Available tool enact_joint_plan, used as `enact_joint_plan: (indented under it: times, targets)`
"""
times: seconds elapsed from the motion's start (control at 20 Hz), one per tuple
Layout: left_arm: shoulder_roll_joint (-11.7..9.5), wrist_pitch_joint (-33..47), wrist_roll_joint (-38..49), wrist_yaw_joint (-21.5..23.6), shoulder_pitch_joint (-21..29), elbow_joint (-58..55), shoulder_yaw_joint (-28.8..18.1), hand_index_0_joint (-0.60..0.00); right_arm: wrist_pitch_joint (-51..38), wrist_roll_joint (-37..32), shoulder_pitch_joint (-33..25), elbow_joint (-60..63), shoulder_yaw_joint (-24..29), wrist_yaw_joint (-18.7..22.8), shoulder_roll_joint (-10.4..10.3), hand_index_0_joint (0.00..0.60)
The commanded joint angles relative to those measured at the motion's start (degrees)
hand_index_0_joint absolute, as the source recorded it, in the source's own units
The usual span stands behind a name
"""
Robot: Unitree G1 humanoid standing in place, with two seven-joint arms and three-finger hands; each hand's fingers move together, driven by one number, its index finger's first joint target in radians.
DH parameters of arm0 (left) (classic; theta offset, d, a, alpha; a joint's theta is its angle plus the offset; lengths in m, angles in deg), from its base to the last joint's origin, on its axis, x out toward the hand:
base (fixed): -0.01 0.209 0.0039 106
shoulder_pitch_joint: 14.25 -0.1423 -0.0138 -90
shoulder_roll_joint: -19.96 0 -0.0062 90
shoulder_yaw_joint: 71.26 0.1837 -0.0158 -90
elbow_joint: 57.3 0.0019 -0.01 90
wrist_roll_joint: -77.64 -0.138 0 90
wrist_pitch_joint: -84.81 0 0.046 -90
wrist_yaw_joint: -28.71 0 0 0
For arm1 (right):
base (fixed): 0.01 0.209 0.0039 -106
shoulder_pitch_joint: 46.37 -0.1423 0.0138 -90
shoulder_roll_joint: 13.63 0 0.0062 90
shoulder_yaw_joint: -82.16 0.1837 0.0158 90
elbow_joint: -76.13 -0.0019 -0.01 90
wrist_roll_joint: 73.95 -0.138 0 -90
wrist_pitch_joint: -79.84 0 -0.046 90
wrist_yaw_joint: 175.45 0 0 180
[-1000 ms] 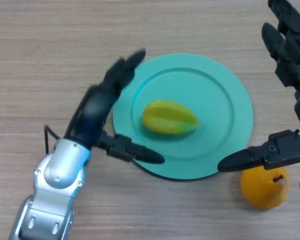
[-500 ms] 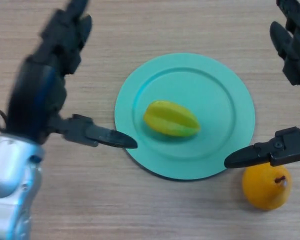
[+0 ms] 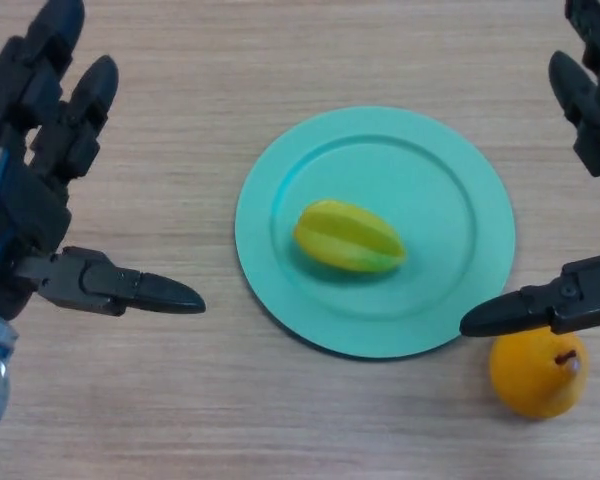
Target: Pick up the yellow starfruit and place it on the plate
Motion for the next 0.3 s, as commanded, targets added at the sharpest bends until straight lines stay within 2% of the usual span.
enact_joint_plan:
  times: [0.05, 0.3]
  targets:
    - [-1.6, 7.4, -1.2, -0.5, 1.3, -1.8, -3.7, 0.000, -10.0, 0.8, -2.5, -2.5, 0.9, 1.7, 0.9, 0.000]
    - [-1.8, 9.3, -3.1, -0.6, 1.1, -1.1, -4.0, 0.000, -11.3, 1.7, -2.9, -0.2, 0.7, 1.5, 0.7, 0.000]
